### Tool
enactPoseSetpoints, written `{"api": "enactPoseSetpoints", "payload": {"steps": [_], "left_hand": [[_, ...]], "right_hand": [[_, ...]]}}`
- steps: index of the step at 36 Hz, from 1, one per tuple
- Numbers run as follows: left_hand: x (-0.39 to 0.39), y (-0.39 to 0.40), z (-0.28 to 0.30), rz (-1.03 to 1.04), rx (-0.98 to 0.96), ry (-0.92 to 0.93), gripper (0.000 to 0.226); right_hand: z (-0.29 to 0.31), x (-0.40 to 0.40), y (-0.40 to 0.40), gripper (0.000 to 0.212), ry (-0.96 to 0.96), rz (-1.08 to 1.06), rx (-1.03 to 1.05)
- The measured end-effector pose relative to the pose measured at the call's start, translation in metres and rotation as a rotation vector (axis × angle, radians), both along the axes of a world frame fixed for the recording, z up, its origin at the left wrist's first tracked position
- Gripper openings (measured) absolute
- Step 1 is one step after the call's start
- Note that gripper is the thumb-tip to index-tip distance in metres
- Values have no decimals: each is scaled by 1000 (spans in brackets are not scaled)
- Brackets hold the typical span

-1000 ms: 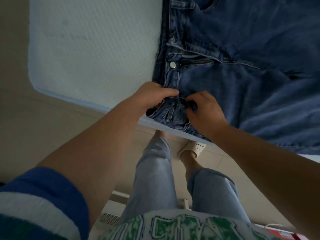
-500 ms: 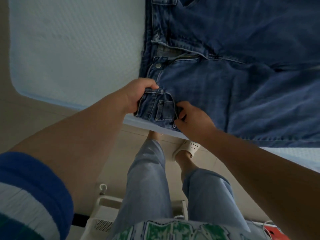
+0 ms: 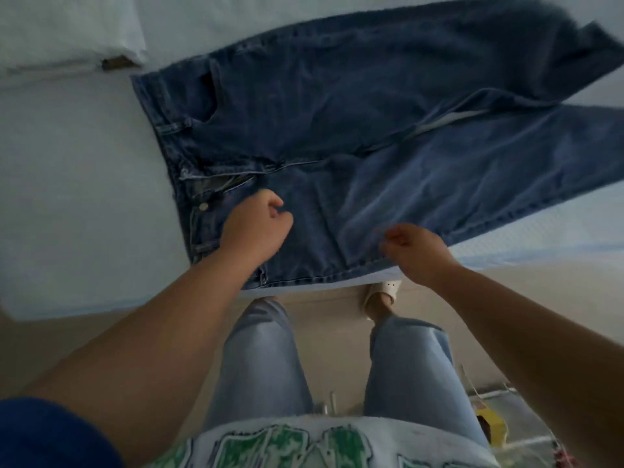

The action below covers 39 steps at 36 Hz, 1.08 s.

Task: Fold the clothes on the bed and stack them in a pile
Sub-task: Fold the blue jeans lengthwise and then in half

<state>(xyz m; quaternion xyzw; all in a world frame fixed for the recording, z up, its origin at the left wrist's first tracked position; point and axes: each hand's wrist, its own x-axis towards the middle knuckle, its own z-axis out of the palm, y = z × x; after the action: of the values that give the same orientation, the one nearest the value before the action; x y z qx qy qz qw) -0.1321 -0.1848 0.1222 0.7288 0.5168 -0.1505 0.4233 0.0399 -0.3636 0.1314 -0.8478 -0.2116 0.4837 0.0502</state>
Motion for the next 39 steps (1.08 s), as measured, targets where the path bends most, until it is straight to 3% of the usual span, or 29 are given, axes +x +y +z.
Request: {"api": "enactPoseSetpoints", "payload": {"steps": [3,6,11,16,18,22,25,28,33,36,39], "left_hand": [[61,-29,-3,-174,-74,-38,18],[122,-59,-12,-223,-105,-35,20],[212,-109,-27,-255,-43,13,29],[284,-134,-39,-282,76,59,38],[311,-137,-42,-302,127,34,41],[362,-140,-51,-402,280,-65,43],[397,-147,-61,-526,333,-103,46],[422,-154,-75,-540,289,-22,54],[445,-157,-88,-489,329,31,54],[456,-158,-87,-538,272,-28,23],[460,-165,-84,-566,166,-80,26]], "right_hand": [[-2,51,-36,20,-79,-69,8],[-13,108,-76,17,-168,-173,-4],[-26,202,-139,15,-133,-571,43],[-47,286,-178,43,-34,-948,65],[-57,311,-183,34,-8,-1073,68],[-76,346,-182,36,3,-1265,148],[-85,362,-179,20,14,-1431,281],[-89,371,-181,11,-6,-1468,406],[-85,375,-199,24,-92,-1452,571],[-79,371,-219,31,-132,-1496,634],[-81,365,-235,27,-142,-1553,549]]}}
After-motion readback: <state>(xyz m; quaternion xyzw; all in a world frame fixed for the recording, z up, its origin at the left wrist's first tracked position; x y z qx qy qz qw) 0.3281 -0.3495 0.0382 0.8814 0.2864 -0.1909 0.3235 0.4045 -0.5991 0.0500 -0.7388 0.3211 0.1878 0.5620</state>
